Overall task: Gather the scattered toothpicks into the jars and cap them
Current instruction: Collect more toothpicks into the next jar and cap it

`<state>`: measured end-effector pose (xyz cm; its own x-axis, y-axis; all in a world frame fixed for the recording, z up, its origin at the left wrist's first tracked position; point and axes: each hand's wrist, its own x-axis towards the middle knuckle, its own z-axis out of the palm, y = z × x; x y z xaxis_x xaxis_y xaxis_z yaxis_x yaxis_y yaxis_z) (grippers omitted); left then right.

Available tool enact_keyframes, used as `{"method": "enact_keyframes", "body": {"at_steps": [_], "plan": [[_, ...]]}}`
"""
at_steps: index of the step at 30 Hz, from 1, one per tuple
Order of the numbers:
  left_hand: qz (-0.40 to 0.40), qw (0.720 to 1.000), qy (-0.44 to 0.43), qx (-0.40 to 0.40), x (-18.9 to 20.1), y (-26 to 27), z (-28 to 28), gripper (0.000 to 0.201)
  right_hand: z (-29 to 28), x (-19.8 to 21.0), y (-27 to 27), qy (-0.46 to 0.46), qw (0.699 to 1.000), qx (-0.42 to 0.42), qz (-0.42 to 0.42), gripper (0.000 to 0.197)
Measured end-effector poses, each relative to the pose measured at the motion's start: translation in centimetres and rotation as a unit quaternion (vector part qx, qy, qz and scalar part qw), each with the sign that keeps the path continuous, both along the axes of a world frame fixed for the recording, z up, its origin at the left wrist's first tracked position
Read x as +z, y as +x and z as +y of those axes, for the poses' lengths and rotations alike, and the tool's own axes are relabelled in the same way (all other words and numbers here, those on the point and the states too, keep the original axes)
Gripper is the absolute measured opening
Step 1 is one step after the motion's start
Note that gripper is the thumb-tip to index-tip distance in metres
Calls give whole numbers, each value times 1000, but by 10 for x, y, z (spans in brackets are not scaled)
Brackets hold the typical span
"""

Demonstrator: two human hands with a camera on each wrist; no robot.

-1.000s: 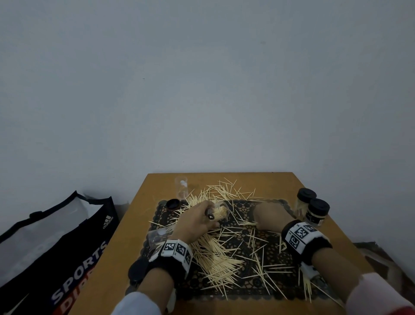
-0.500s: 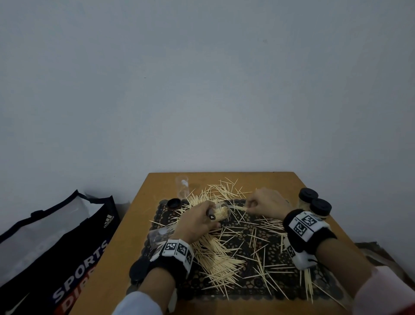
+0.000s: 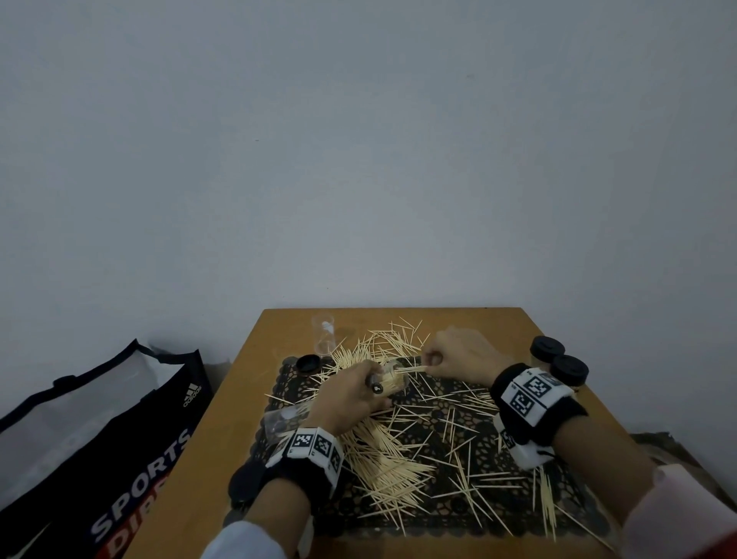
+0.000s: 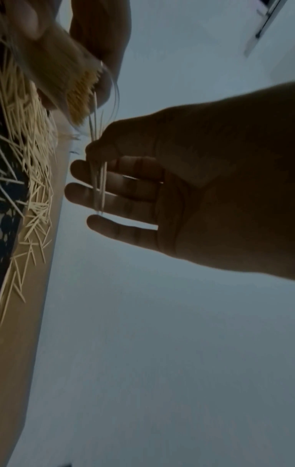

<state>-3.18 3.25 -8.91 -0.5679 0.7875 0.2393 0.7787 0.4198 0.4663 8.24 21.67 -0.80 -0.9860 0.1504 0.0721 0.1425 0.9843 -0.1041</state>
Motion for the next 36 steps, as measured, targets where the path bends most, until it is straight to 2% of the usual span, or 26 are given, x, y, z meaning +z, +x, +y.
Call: {"method": "enact_keyframes", "body": {"at_steps": [3, 6, 10, 15, 24, 29, 36], "plan": [[-10, 1000, 1, -16, 0, 1, 0, 55, -8, -2, -6, 8, 1000, 21, 18, 15], [-21, 999, 11, -23, -1, 1, 1, 55, -16, -5, -13, -35, 999, 30, 18, 17], [-26, 999, 20, -18, -2, 1, 1, 55, -18, -7, -16, -209, 977, 10, 33, 16], [-21, 999, 25, -5, -2, 1, 1, 51, -13, -5, -18, -328, 943, -32, 40, 19], [-25, 999, 29, 1, -2, 1, 1, 51, -16, -5, -20, -369, 920, -42, 123, 13], [-29, 999, 40, 1, -3, 0, 1, 51, -17, -8, -23, -474, 862, -39, 174, 10], [-13, 999, 48, 13, -5, -2, 1, 48, 1, -18, -16, -491, 841, -53, 219, 13]]}}
